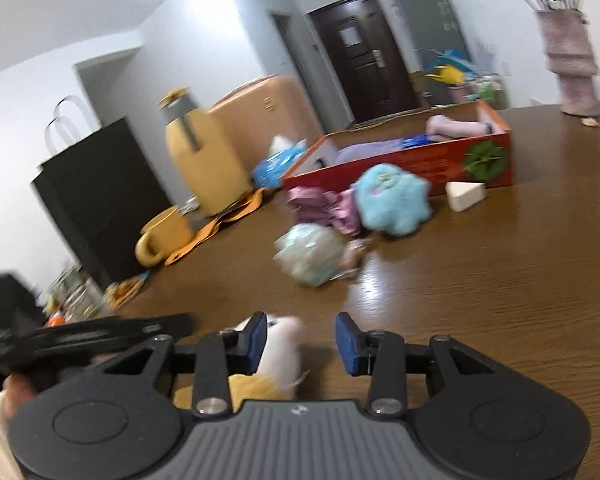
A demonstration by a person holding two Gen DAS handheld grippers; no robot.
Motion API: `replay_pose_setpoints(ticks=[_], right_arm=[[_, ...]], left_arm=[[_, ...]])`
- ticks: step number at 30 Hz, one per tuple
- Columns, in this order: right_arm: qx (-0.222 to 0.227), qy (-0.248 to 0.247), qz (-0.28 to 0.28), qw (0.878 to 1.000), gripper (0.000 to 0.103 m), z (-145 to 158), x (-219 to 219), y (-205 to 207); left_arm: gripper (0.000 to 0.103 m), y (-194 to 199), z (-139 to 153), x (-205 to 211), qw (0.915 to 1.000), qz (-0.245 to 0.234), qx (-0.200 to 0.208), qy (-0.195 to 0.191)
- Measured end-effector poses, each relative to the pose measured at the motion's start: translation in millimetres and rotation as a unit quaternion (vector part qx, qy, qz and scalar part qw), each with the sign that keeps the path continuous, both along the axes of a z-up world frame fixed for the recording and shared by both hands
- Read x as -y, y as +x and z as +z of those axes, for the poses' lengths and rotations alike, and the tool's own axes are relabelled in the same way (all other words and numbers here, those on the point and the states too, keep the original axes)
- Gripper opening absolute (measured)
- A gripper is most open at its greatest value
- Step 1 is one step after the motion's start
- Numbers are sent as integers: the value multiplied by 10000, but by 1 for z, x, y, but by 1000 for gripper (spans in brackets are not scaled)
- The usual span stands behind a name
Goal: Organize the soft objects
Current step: 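Lift the plush lamb with both tools and carry it over the box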
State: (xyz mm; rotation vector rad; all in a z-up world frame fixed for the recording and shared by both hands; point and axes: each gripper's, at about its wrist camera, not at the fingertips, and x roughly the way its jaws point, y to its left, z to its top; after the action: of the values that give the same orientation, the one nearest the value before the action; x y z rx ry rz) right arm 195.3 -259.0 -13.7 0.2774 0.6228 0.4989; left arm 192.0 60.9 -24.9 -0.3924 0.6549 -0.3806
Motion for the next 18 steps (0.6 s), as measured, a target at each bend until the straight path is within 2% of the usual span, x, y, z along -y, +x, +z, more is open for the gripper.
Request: replay_pose_setpoints(ticks=[2,4,6,8,11,14,18], right_arm=[[-2,-55,-10,10000,38,0,0,7],[85,-102,137,9998,40,0,-8,17],[120,-225,379,9990,45,-1,-21,29],[188,-367,630,9972,46,-2,-38,41],[277,-628,903,9935,46,-6,-60,56],[212,-997,910,9906,45,-14,-72,61],[48,-700,653,9954,45,-16,-54,52]], left_arm=[[95,-10,5,8,9973,-694,222,-18],[96,-24,7,24,9917,-1133,493,355],[96,-31,2,43,9862,-1242,562,940],[96,-31,-5,52,9826,-1280,433,1274],[96,-28,-9,49,9824,-1150,321,1438],[96,-24,-10,32,9849,-697,335,1550],[95,-6,-12,11,9867,34,207,1614]])
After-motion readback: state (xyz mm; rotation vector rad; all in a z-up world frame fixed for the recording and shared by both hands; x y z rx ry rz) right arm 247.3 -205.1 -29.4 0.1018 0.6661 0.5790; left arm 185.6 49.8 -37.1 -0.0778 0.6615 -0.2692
